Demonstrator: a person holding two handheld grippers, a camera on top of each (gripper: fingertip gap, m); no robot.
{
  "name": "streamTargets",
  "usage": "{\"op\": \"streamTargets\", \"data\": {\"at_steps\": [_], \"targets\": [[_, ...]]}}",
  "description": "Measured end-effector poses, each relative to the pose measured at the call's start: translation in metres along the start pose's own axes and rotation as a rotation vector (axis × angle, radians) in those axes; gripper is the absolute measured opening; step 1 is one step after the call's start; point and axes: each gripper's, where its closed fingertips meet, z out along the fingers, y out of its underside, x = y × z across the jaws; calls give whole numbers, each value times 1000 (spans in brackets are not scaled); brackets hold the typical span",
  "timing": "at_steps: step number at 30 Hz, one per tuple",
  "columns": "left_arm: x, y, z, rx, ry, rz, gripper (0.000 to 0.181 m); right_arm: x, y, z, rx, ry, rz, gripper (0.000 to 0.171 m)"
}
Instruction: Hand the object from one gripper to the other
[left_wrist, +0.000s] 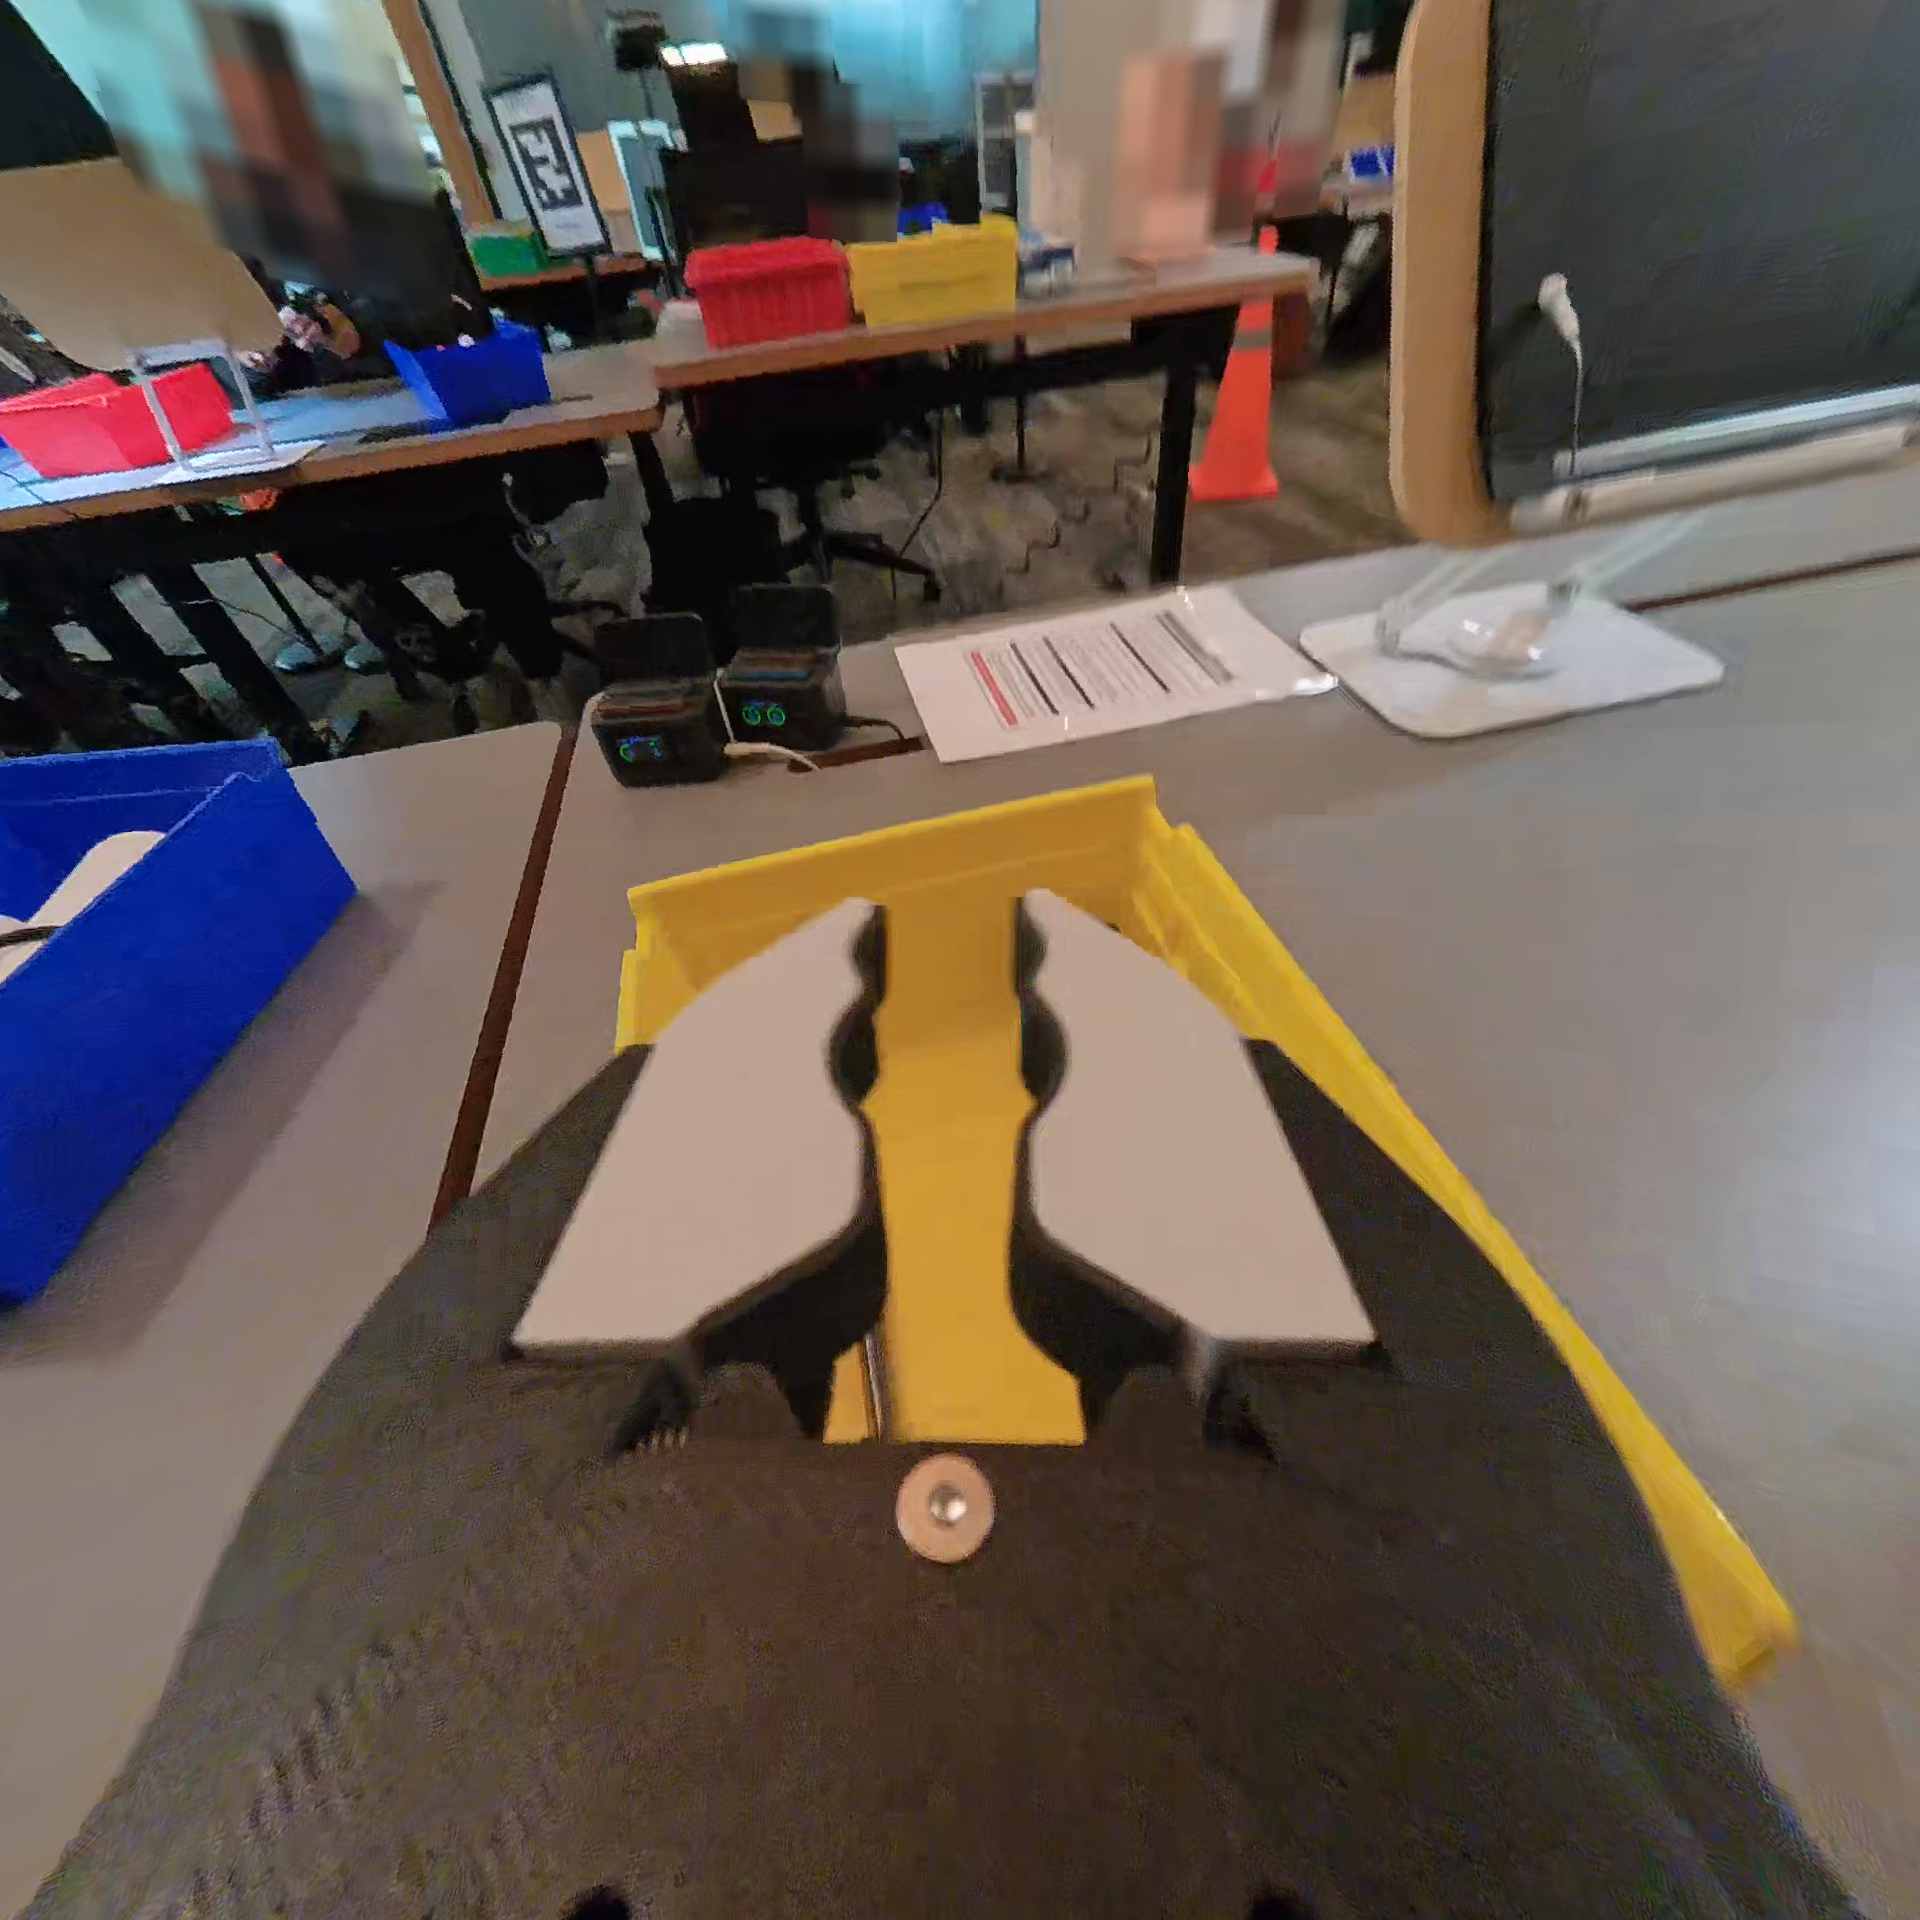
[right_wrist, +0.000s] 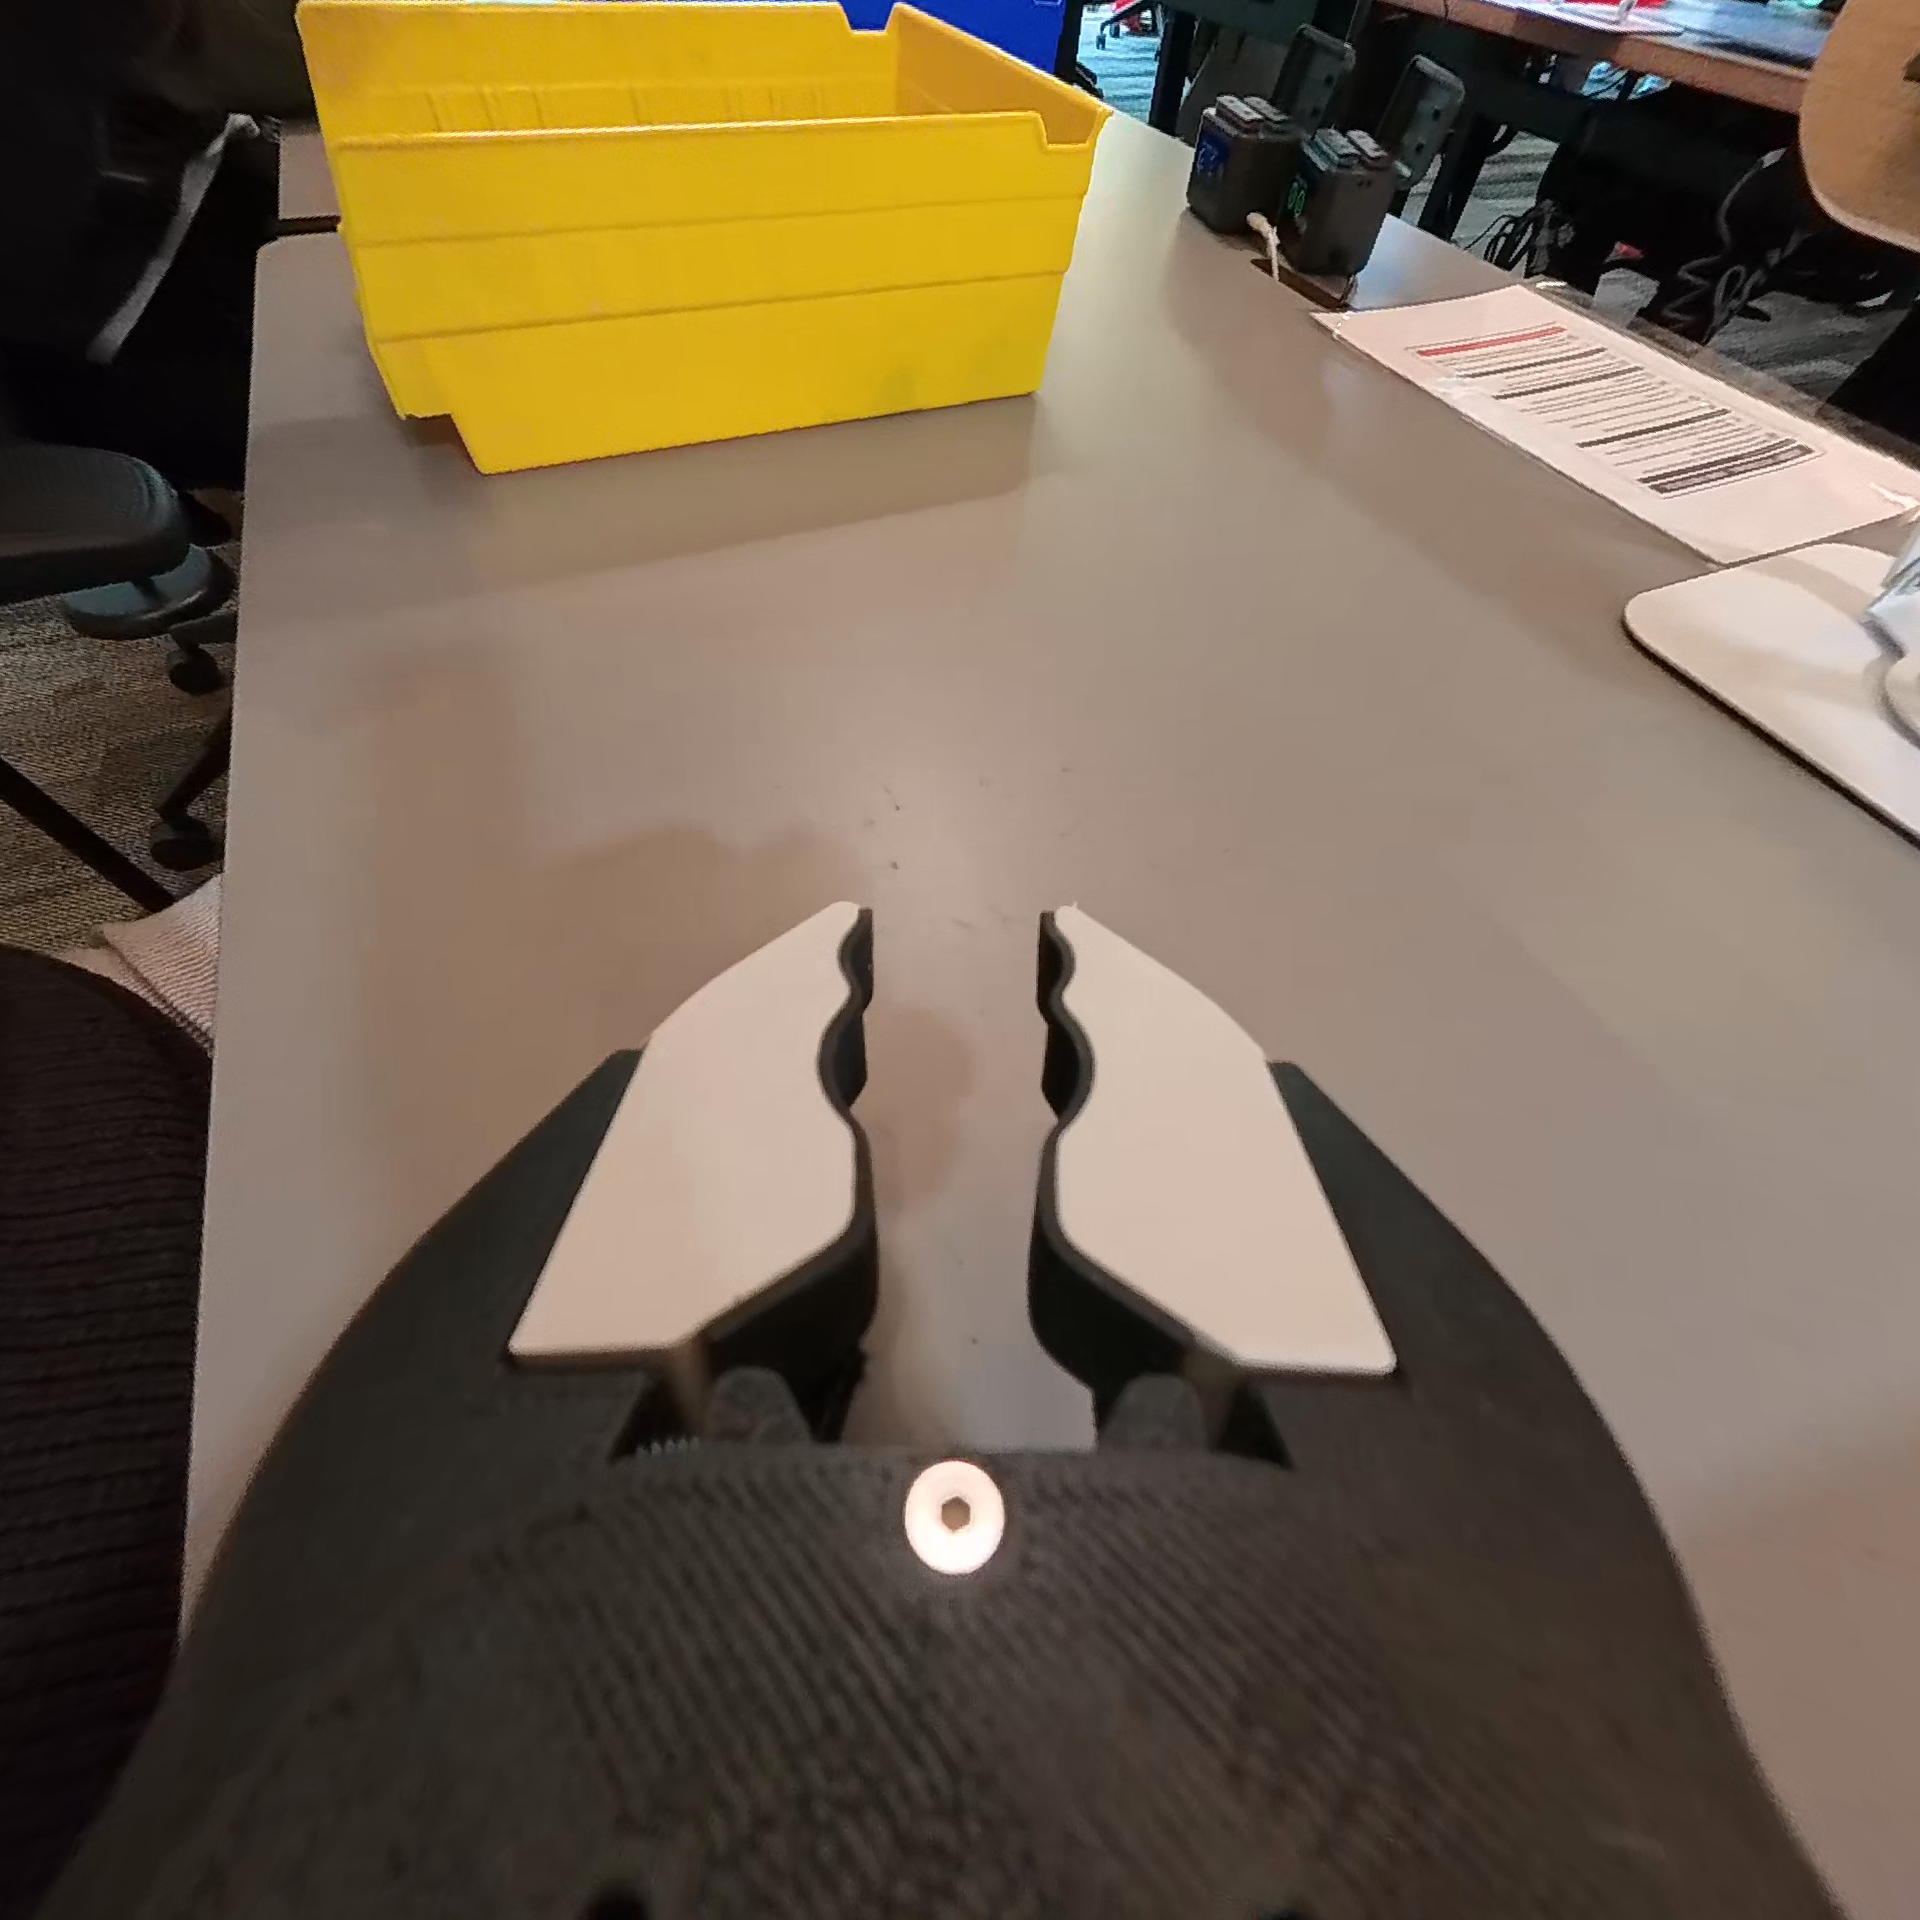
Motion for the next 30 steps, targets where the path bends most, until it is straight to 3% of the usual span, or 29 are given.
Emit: {"op": "streamTargets", "data": {"at_steps": [1, 2, 7, 10, 18, 28, 30], "targets": [[4, 6, 1, -48, 15, 32, 3, 0, 0, 0, 0, 1, -2, 30], [7, 12, 4, -92, 23, 48, 3, 0, 0, 0, -1, 2, -3, 30], [3, 90, 21, -512, 0, -57, 33, -1, 0, 0, -3, 2, -6, 30], [7, 134, 25, -674, 59, -176, 34, -1, -1, -1, 2, 7, -8, 30], [-3, 186, 21, -890, -7, -234, 25, -1, 0, -3, 0, 11, -4, 30], [-20, 195, 20, -923, -99, -163, 25, 0, 1, -5, 1, 13, -1, 30], [-14, 194, 17, -936, -51, -151, 3, -1, 1, -5, 1, 14, -1, 30]]}}
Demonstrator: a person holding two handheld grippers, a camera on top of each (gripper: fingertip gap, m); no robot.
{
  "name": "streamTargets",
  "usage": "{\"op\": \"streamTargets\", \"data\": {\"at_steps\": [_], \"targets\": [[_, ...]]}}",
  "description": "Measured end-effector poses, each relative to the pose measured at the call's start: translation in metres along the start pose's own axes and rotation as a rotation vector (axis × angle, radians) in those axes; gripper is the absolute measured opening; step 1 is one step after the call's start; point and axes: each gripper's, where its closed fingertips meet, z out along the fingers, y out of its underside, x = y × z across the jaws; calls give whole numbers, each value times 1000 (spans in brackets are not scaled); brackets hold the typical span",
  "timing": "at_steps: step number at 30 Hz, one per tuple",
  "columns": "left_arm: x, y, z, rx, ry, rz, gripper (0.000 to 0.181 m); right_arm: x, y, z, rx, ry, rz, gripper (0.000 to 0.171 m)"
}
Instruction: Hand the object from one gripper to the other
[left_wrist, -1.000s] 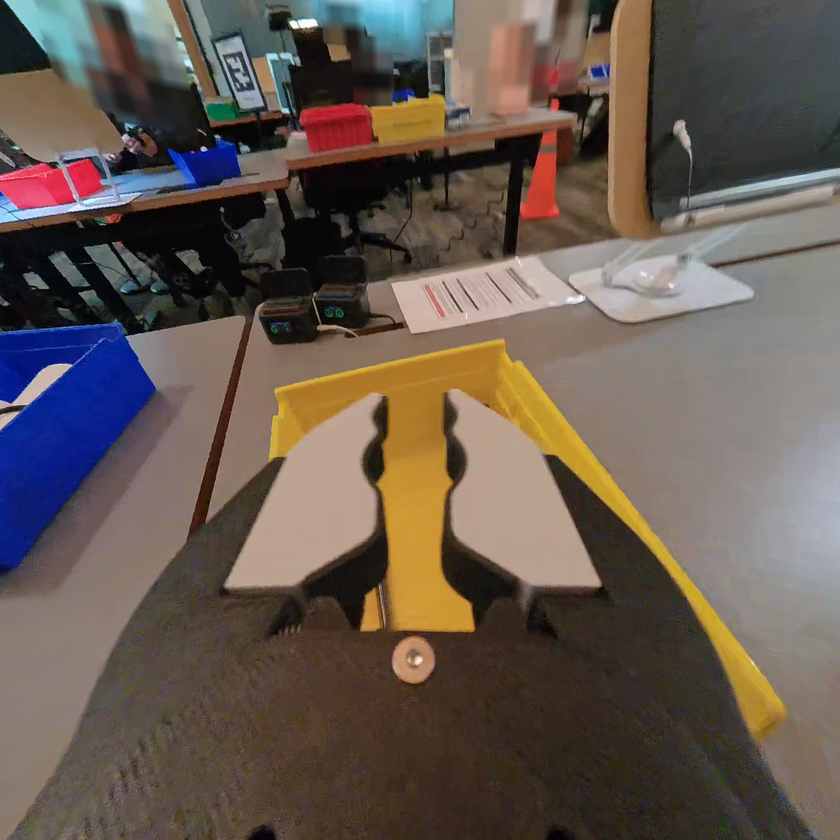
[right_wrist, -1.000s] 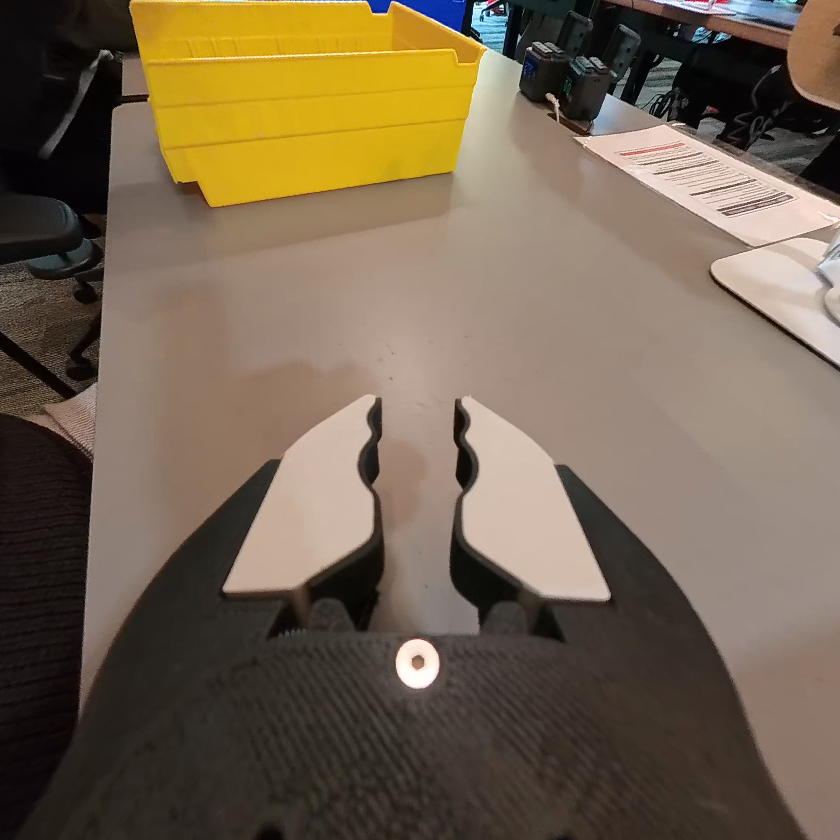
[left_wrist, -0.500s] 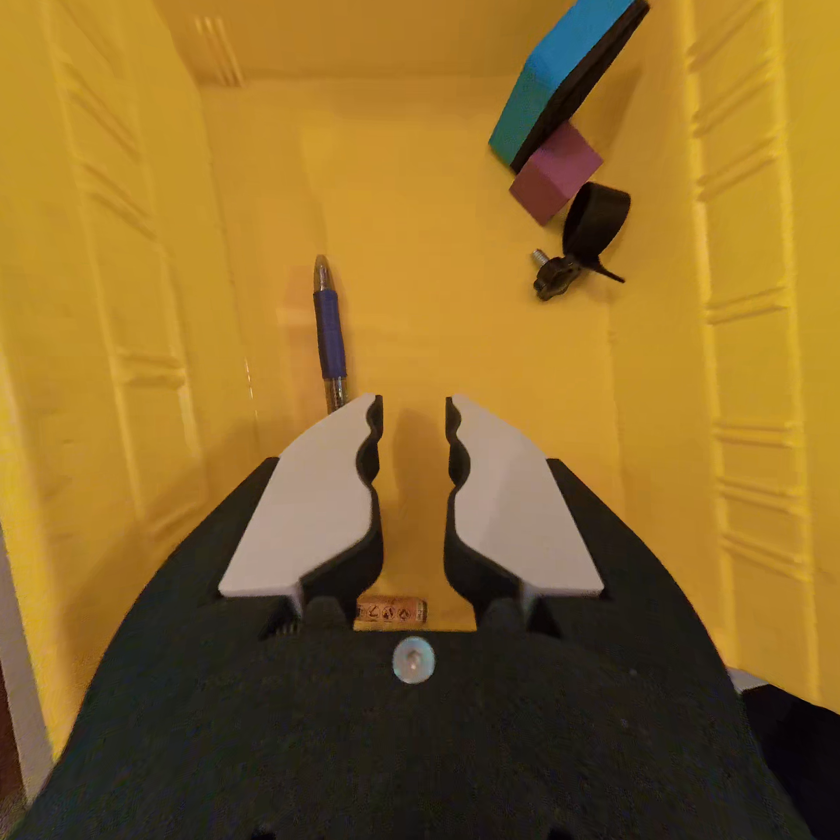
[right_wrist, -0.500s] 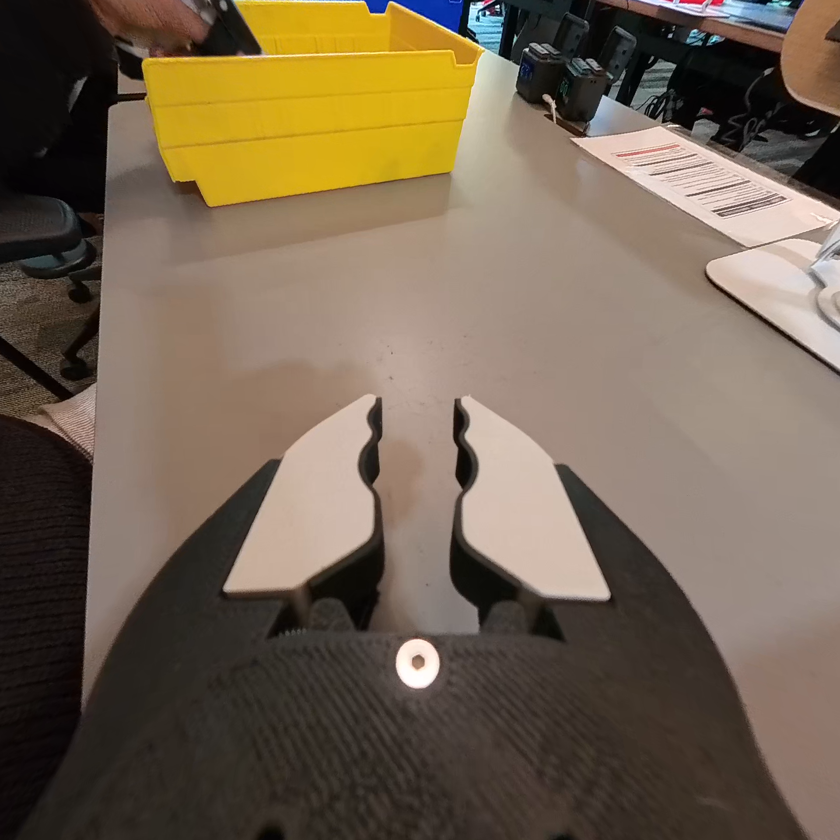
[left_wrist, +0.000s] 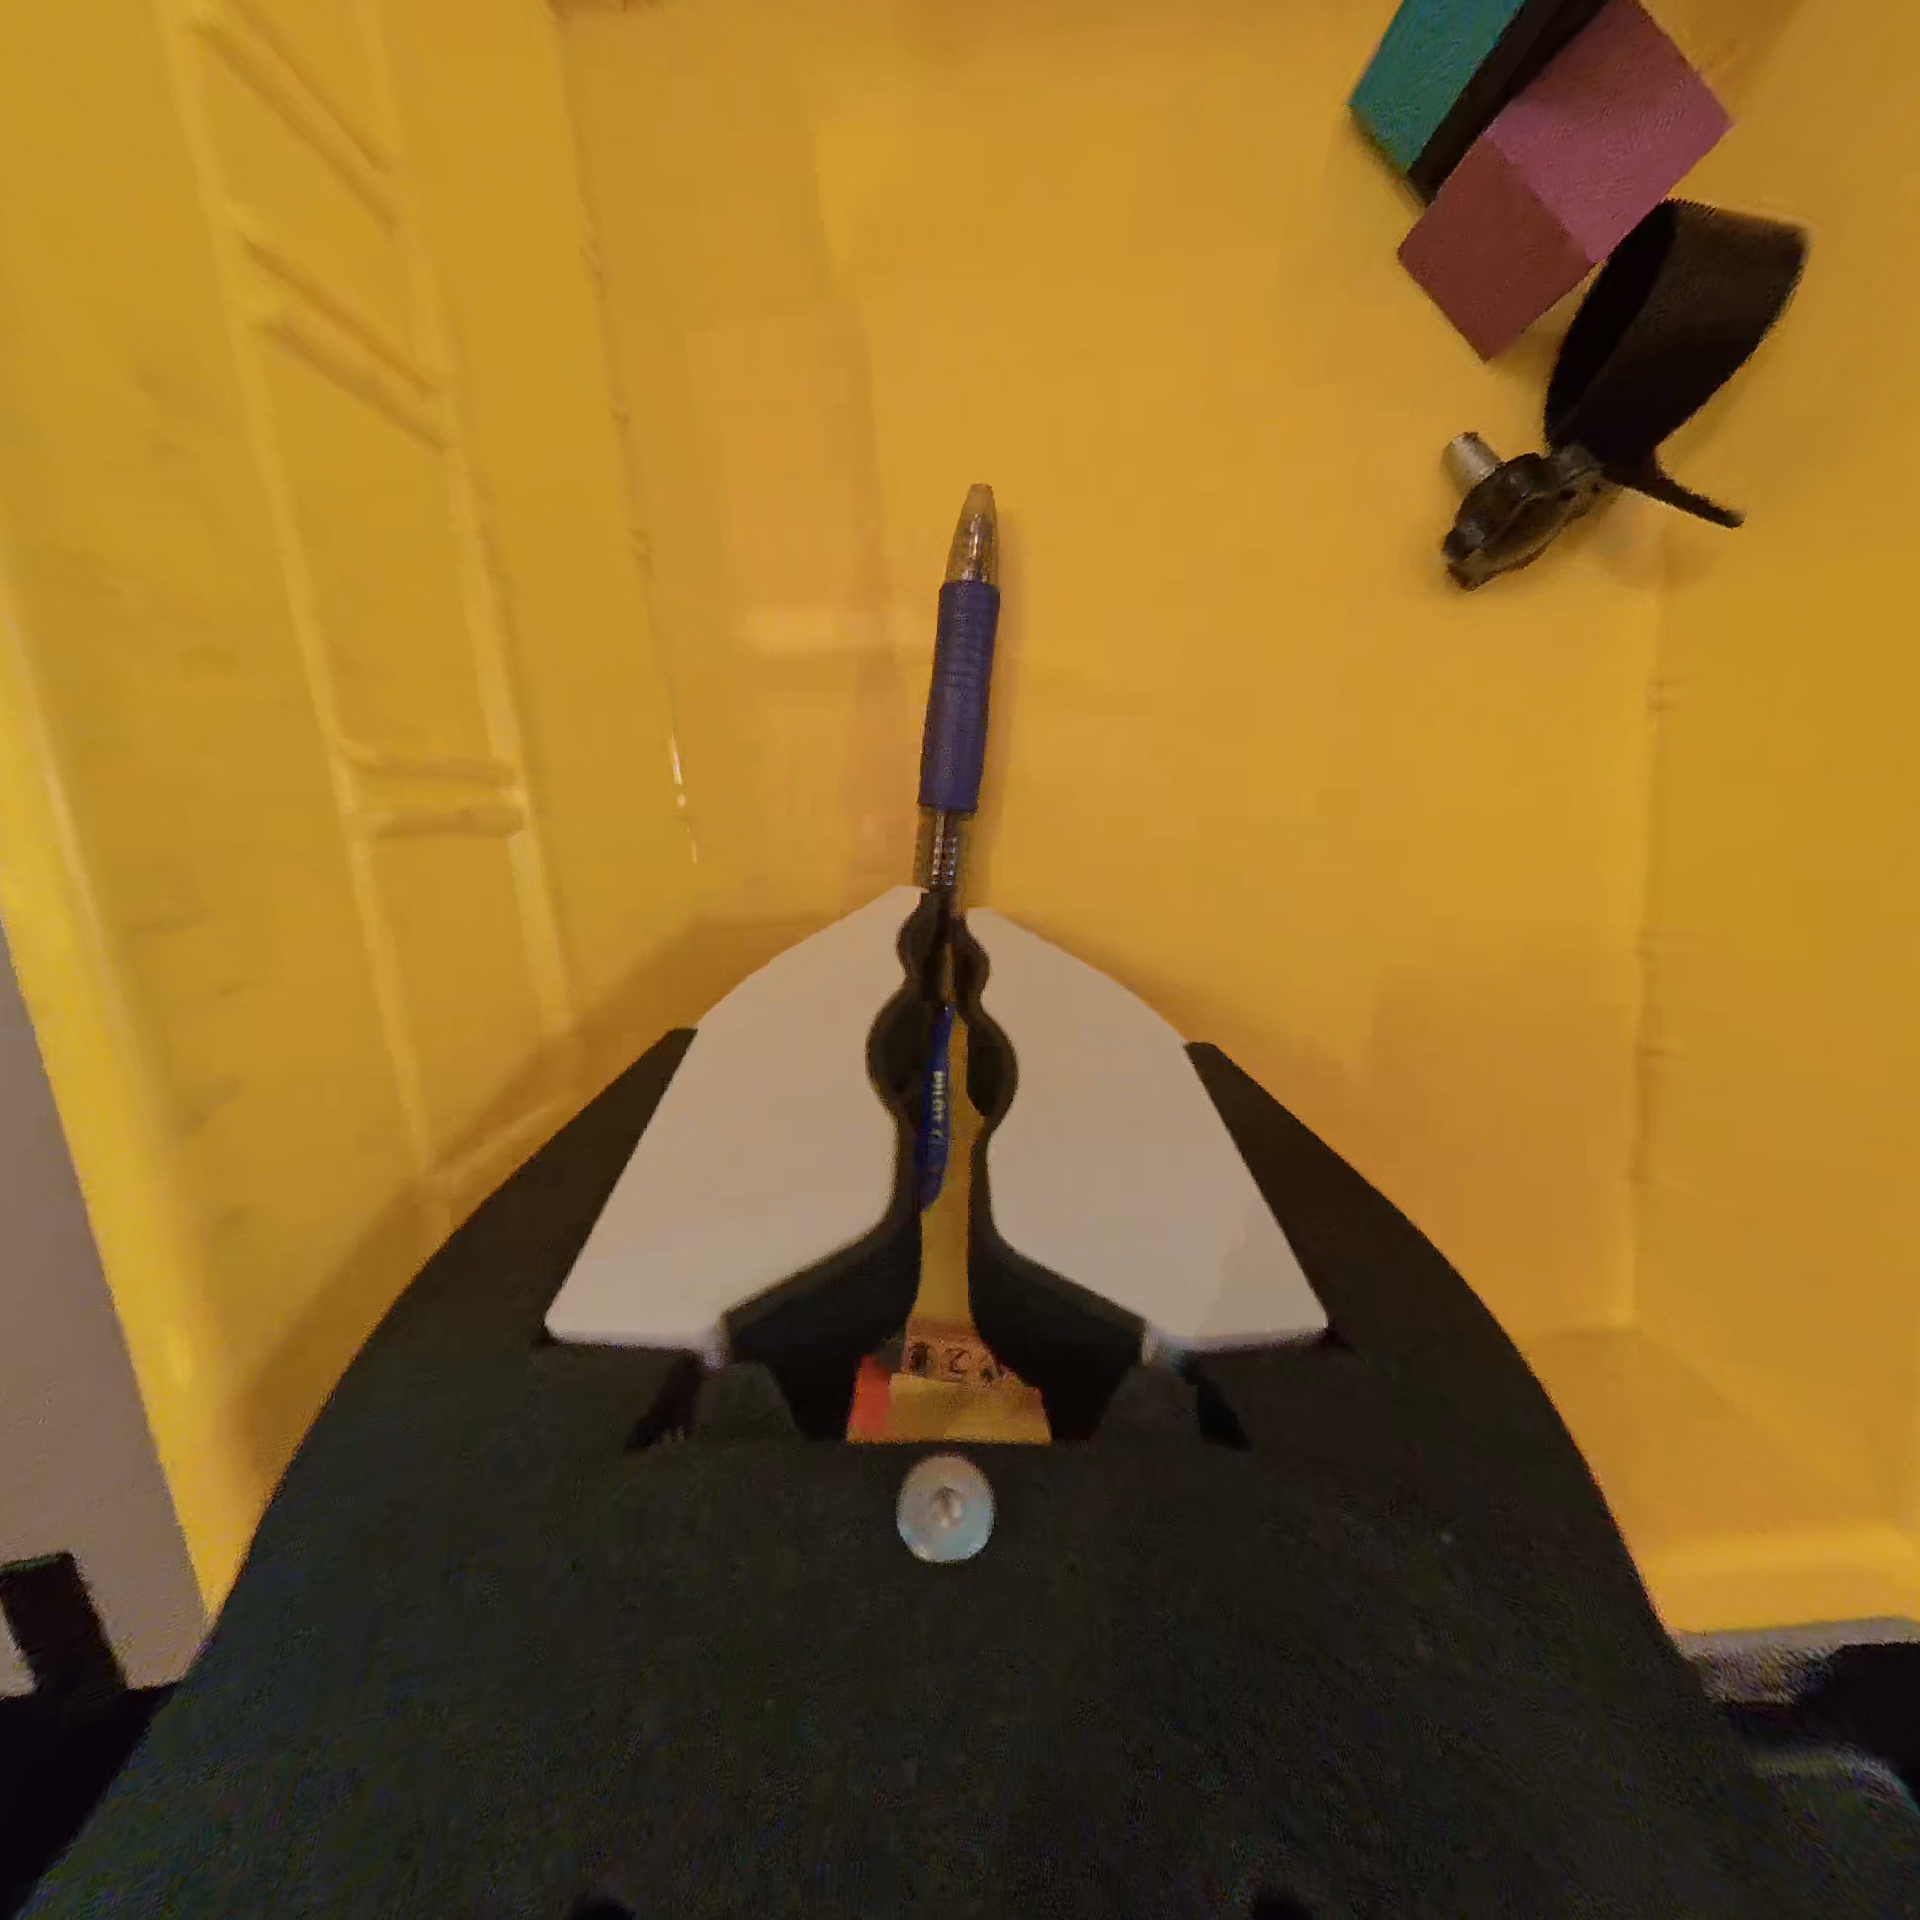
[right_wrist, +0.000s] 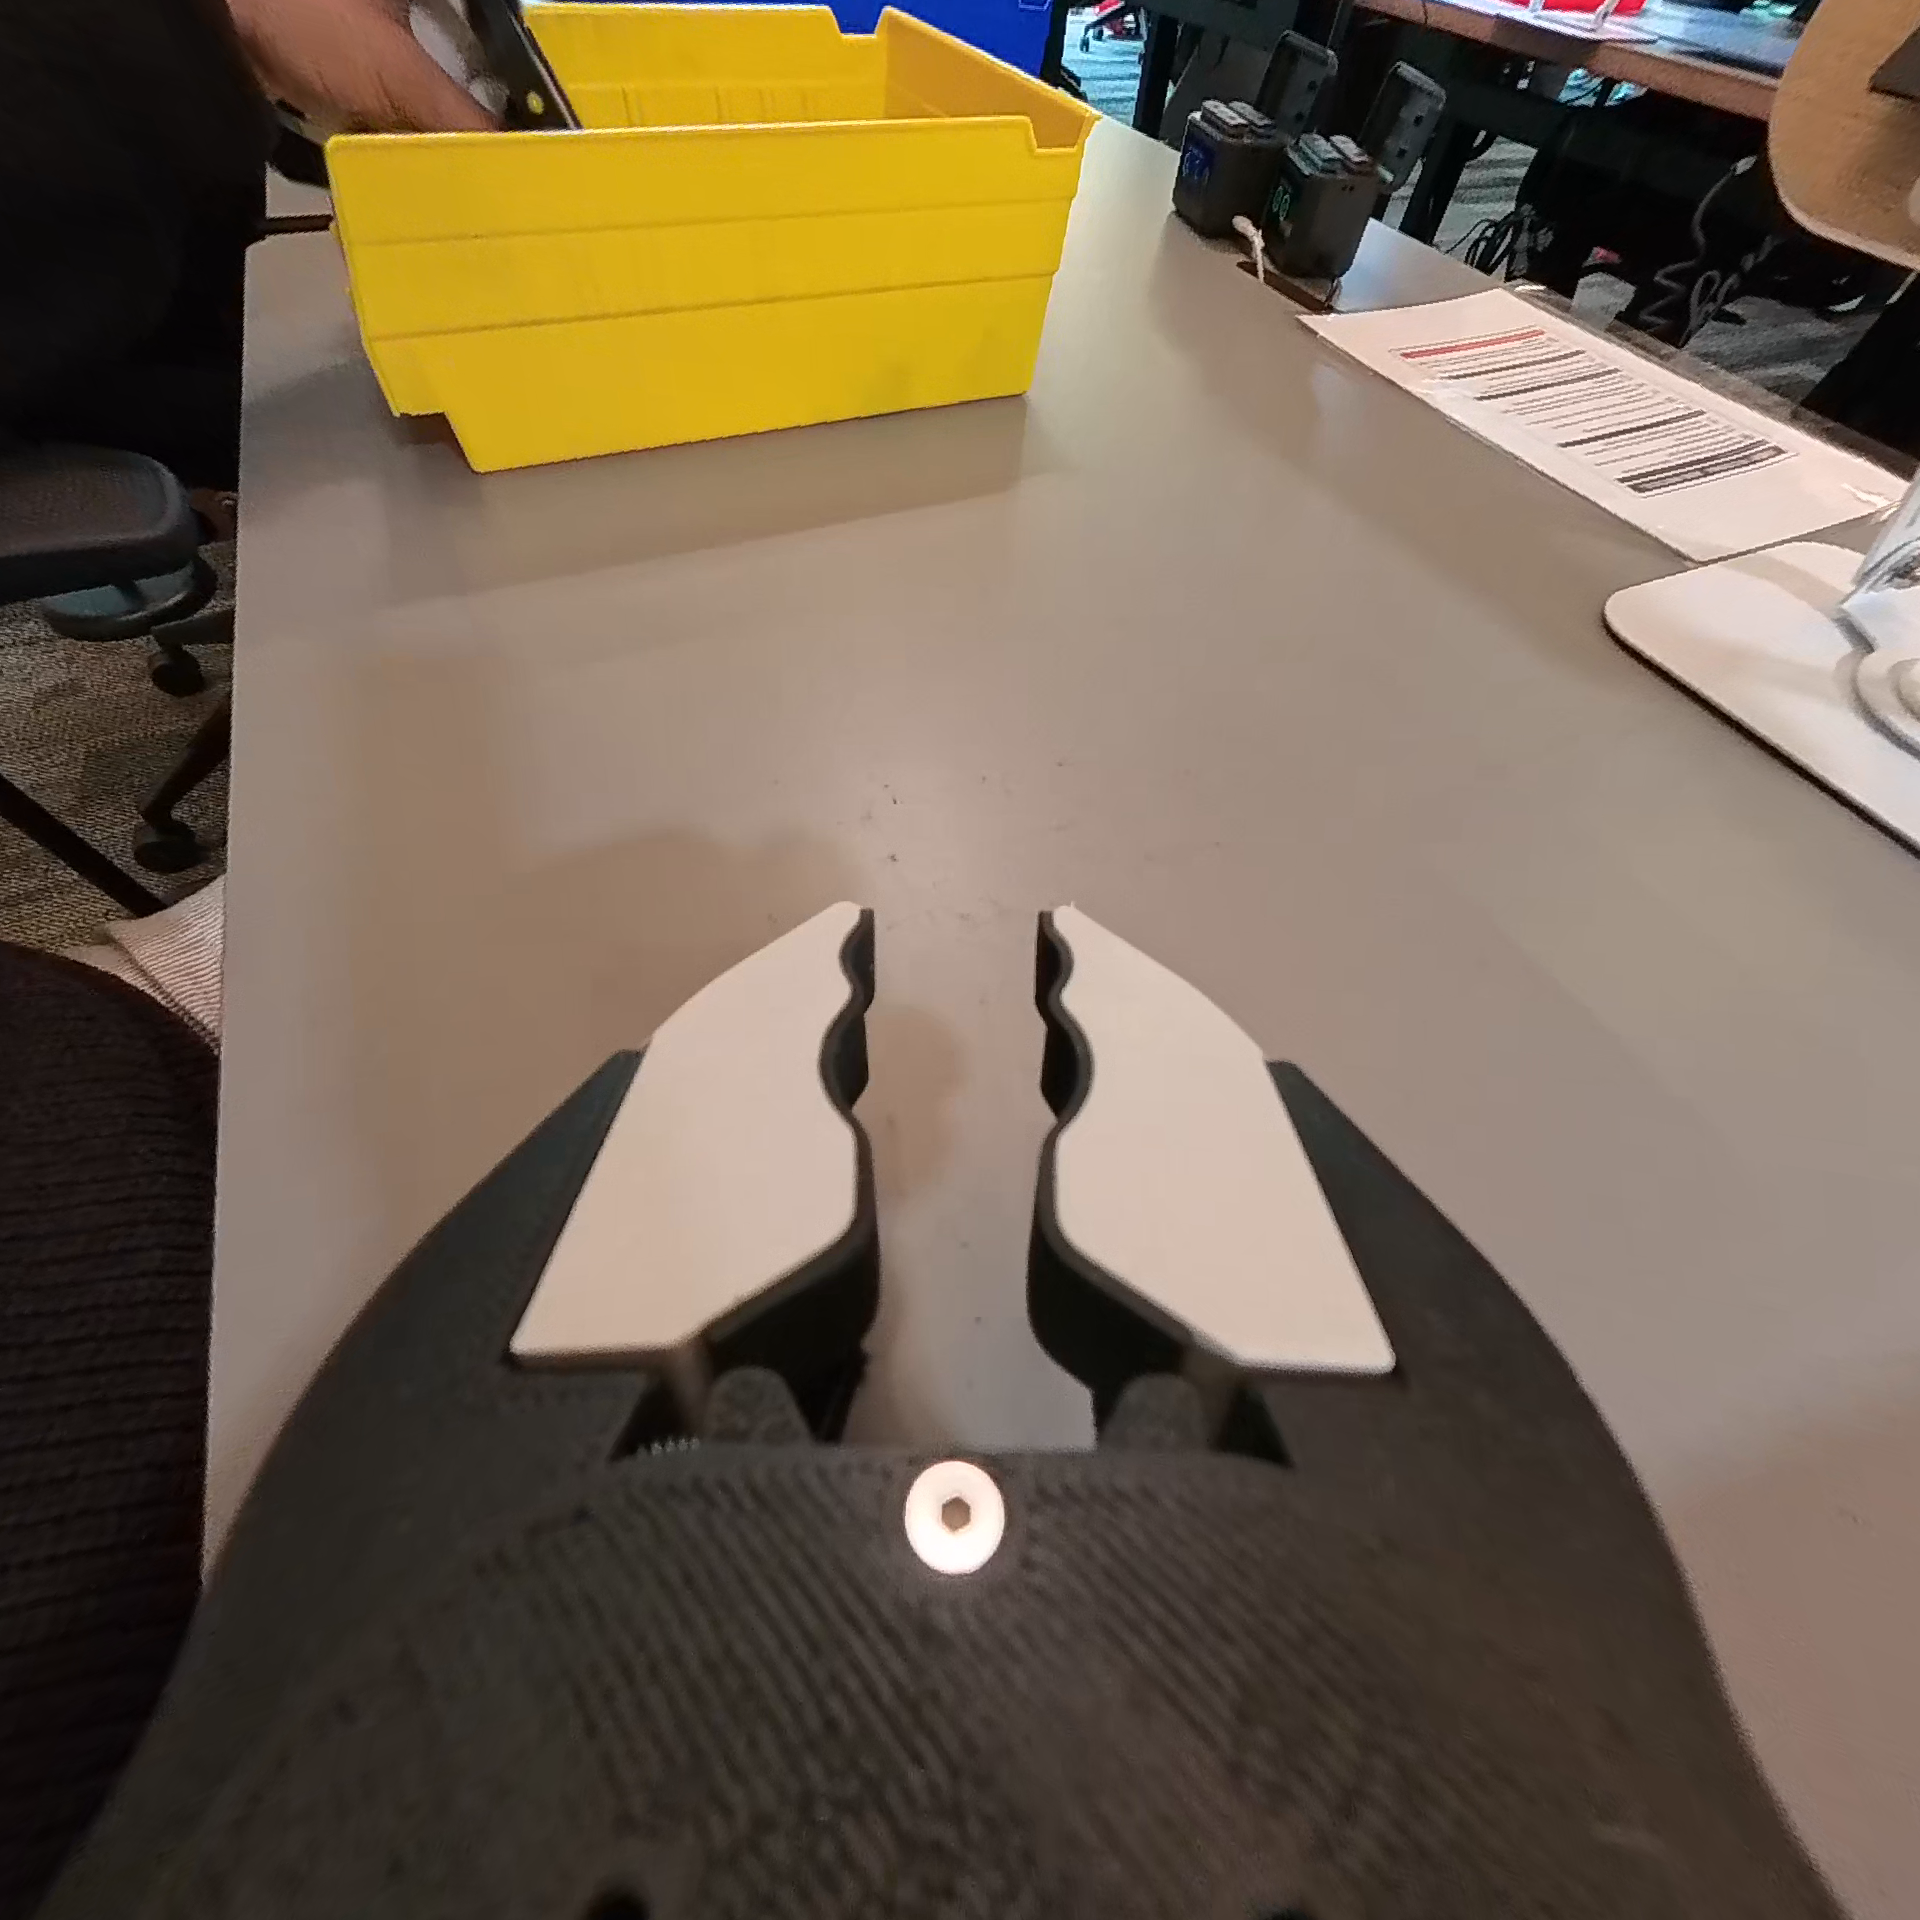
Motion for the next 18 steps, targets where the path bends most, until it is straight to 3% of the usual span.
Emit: {"op": "streamTargets", "data": {"at_steps": [2, 5, 8, 12, 13, 15, 16, 18], "targets": [[22, -1, -4, 6, 155, -22, 1, 0, 0, 0, 0, 2, -2, 30], [16, -6, -10, 32, 99, 4, 0, -1, 0, 0, -1, 3, -7, 30], [24, -19, -22, 114, 144, 1, 0, -1, 0, 0, -3, 2, -9, 30], [29, -6, -12, 22, 146, 20, 36, -1, 0, 0, -3, -1, -6, 30], [35, -2, -5, -9, 174, 23, 38, -1, 1, 0, -4, -1, -6, 30], [39, 6, 8, -73, 164, 36, 36, -2, 0, 0, -3, 1, -10, 30], [38, 2, 9, -52, 138, 63, 18, -2, 0, 0, -2, 2, -12, 30], [46, 1, 8, -65, 154, 94, 12, -2, 0, -1, -2, 4, -13, 30]]}}
